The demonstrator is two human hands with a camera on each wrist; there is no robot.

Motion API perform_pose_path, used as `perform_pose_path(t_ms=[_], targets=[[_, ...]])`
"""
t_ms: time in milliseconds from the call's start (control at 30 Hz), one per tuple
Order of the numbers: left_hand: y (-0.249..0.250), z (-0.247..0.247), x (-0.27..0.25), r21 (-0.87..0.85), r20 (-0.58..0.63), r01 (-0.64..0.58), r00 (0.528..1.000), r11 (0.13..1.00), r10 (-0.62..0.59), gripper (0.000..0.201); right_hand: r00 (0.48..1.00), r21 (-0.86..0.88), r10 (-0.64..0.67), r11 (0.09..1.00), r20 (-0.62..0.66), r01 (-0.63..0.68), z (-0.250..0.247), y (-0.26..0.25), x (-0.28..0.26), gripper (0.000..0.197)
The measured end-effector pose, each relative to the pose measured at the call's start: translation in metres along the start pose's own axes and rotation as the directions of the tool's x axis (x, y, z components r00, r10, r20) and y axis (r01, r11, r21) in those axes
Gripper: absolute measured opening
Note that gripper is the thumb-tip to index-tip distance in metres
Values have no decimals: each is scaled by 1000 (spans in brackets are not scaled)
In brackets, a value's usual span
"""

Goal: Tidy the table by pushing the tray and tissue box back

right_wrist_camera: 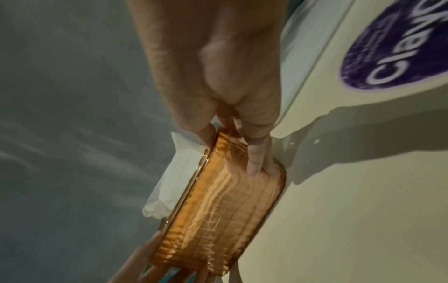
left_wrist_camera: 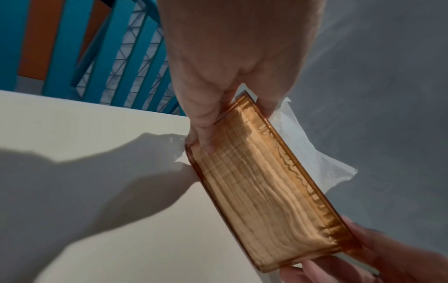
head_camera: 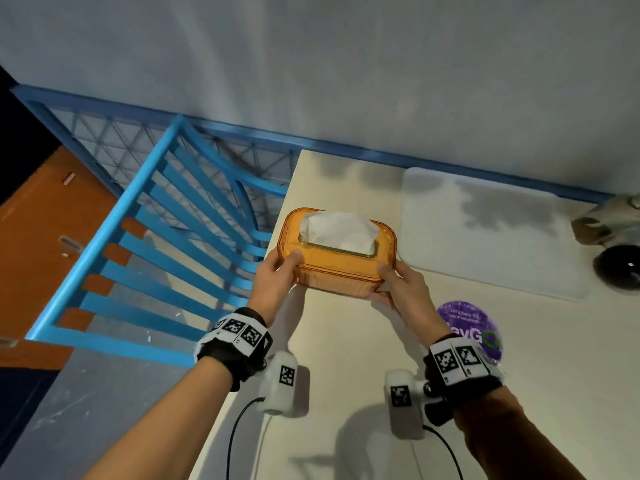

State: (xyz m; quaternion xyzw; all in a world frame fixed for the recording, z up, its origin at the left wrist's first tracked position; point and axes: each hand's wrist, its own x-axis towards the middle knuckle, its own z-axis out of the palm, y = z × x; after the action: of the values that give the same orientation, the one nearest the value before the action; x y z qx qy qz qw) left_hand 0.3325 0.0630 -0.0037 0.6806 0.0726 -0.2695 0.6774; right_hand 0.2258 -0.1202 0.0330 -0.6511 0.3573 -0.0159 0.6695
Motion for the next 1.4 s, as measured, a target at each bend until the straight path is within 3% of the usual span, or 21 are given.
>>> perform_pose_path(t_ms=[267, 500, 667, 800, 1100, 1300, 1400], targets=[[40, 27, 91, 90, -30, -2, 1000, 996, 4, 54, 999, -29, -31, 999, -34, 30, -1, -45, 82, 34], [71, 45, 148, 129, -51, 0, 999, 992, 6, 38, 996, -80, -41, 996, -80, 35, 3, -73, 139, 31], [88, 53, 179, 137, -41, 1, 999, 991, 5, 37, 990, -142, -78, 988, -119, 60, 6, -89, 169, 29], [98, 58, 192, 123, -35, -23, 999, 992, 28, 22, 988, -182, -85, 981, -128, 61, 9, -98, 187, 23], [105, 62, 206, 119, -23, -19, 999, 993, 22, 75, 989, -185, -78, 981, -123, 54, 13, -109, 202, 34], [108, 59, 206, 97, 0, -11, 1000, 995, 11, 73, 985, -225, -92, 973, -145, 58, 14, -105, 205, 29], [103, 58, 213, 92, 3, -3, 1000, 996, 3, 85, 985, -238, -102, 969, -138, 67, 13, -105, 208, 25]])
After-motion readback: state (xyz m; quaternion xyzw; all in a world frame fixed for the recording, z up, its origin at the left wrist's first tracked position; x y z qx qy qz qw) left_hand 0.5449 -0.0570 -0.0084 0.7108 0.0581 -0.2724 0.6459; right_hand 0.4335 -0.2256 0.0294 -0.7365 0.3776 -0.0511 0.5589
